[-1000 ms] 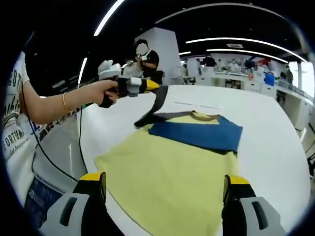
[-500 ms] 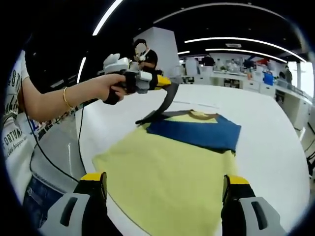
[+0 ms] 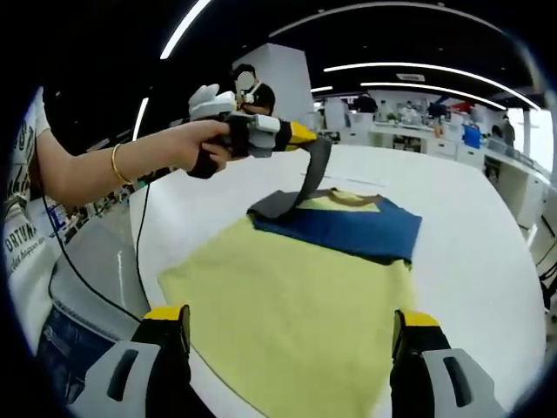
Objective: Fold the garment on the visible template until the final outline fits inside the template.
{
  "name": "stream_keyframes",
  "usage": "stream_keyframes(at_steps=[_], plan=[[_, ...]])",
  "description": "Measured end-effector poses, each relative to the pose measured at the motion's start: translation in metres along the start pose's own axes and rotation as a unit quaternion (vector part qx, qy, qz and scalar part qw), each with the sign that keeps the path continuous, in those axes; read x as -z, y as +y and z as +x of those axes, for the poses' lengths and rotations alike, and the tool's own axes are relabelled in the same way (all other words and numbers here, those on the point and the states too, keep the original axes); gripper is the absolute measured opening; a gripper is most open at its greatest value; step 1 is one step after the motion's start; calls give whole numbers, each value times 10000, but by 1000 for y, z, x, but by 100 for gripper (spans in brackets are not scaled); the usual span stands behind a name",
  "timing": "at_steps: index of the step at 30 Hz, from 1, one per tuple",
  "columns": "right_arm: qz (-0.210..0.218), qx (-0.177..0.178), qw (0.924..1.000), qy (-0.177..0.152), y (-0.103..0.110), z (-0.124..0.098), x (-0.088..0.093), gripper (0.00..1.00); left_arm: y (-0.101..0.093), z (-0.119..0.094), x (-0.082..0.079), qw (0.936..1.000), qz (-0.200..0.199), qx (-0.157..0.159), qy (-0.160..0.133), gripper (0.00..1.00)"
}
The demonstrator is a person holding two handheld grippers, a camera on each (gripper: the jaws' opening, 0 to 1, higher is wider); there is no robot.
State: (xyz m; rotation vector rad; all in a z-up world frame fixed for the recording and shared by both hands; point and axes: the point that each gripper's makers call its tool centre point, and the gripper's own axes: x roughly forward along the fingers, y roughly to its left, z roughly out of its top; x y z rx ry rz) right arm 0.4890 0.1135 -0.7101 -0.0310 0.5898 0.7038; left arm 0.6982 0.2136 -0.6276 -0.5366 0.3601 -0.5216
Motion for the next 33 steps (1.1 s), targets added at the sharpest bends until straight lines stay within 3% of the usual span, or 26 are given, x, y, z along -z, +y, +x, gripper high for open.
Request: stream_keyframes(at_steps=[11, 21, 33], plan=[[57, 66, 10000, -10, -3, -3, 3, 96, -26, 12, 15, 9989, 135, 424, 144, 1], [128, 117, 9998, -48, -7, -6, 4, 96, -41, 20, 45, 9960, 303, 650, 529, 1], [201, 183, 9996, -93, -14, -6, 5, 96, -56, 34, 91, 9880, 602, 865, 1133, 1]])
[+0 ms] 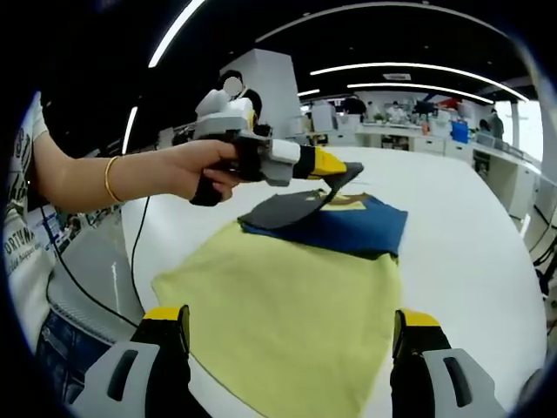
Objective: Fold the garment on the visible template until the final outline fits inside the template.
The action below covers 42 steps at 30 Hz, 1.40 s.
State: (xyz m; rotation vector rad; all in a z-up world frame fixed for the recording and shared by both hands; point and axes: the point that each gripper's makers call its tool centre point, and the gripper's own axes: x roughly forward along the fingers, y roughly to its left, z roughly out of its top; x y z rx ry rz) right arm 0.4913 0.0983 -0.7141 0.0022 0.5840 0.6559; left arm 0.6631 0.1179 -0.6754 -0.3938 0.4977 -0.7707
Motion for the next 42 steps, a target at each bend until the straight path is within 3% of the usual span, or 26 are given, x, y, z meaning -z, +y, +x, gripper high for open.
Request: stream_keyframes(at_steps=[14, 16, 20, 22, 27, 35, 42], plan=[[-48, 23, 9999, 158, -2, -10, 11, 96, 10, 27, 32, 9995, -110, -123, 285, 1], [-40, 44, 9999, 146, -3, -12, 10, 97, 10, 31, 41, 9989, 161, -126, 432, 1], [-30, 118, 9999, 115, -6, -16, 9, 97, 13, 38, 55, 9977, 260, -142, 602, 1], [-7, 152, 9998, 94, -8, -18, 9, 97, 17, 40, 62, 9950, 663, -166, 731, 2], [45, 187, 9998, 39, -8, -18, 9, 97, 11, 41, 66, 9937, 814, -28, 768, 0], [30, 110, 9999, 44, -6, -14, 9, 97, -8, 36, 54, 9889, 1340, 308, 558, 23], [-98, -17, 9999, 134, -7, -13, 7, 98, -6, 21, 45, 9887, 1404, 333, 402, 49]])
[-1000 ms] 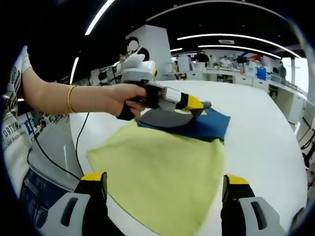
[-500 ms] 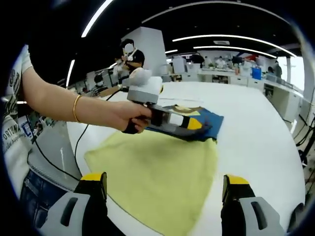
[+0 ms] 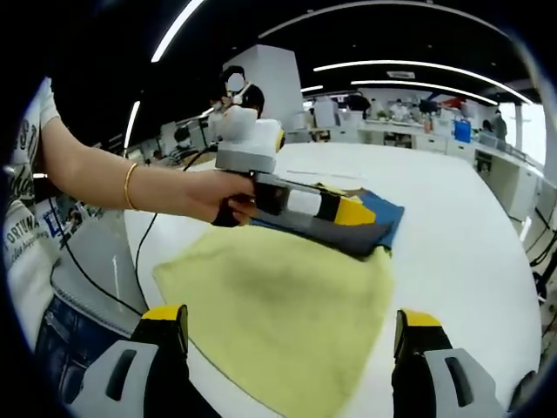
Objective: Fold the garment on the visible template until the final outline fits inside the template.
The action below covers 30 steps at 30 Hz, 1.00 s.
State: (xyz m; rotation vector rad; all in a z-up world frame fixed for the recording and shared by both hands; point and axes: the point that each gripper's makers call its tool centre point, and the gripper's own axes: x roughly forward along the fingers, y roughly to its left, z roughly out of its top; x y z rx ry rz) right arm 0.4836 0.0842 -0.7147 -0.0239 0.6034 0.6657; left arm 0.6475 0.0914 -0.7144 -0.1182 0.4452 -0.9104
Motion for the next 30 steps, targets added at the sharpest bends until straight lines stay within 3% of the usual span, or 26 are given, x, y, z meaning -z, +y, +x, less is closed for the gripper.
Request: stream_keyframes(at_steps=[5, 14, 30], plan=[[-127, -122, 9998, 70, 2, 2, -1, 99, 4, -13, 0, 9999, 154, -32, -12, 64], [-310, -304, 9989, 176, 9, 7, -2, 99, 15, -44, -1, 9998, 16, -166, -142, 85], [-622, -627, 9950, 461, 21, 12, 2, 99, 26, -98, 10, 9987, 437, -253, -1, 94]])
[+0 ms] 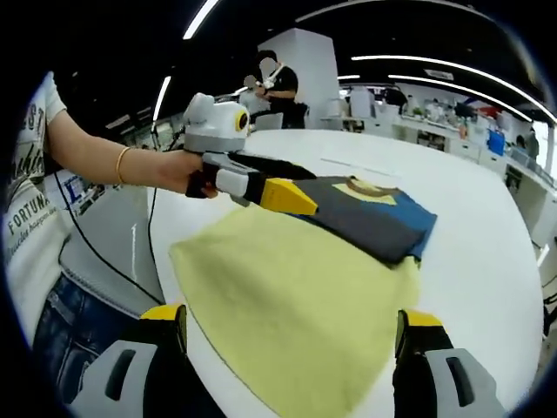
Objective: Fold the garment on the visible template until the final outline fits inside the template.
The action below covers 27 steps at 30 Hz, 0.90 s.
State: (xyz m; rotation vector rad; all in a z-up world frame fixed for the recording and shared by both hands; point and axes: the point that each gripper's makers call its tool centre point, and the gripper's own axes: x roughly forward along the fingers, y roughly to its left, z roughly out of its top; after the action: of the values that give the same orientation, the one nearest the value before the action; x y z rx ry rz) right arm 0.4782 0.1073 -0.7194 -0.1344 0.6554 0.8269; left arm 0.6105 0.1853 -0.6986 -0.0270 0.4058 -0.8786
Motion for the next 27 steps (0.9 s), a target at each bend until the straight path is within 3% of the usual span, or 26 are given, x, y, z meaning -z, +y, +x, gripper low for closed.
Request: stream_keyframes(at_steps=[12, 20, 27], plan=[[-312, -193, 9987, 341, 7, 1, 8, 99, -14, -41, 29, 9974, 457, 359, 437, 94], [-635, -225, 9960, 581, 6, -1, 14, 97, -15, -69, 62, 9895, 1006, 450, 933, 96], [-789, -322, 9931, 807, 6, -2, 23, 95, -20, -88, 75, 9861, 1123, 533, 1107, 95]])
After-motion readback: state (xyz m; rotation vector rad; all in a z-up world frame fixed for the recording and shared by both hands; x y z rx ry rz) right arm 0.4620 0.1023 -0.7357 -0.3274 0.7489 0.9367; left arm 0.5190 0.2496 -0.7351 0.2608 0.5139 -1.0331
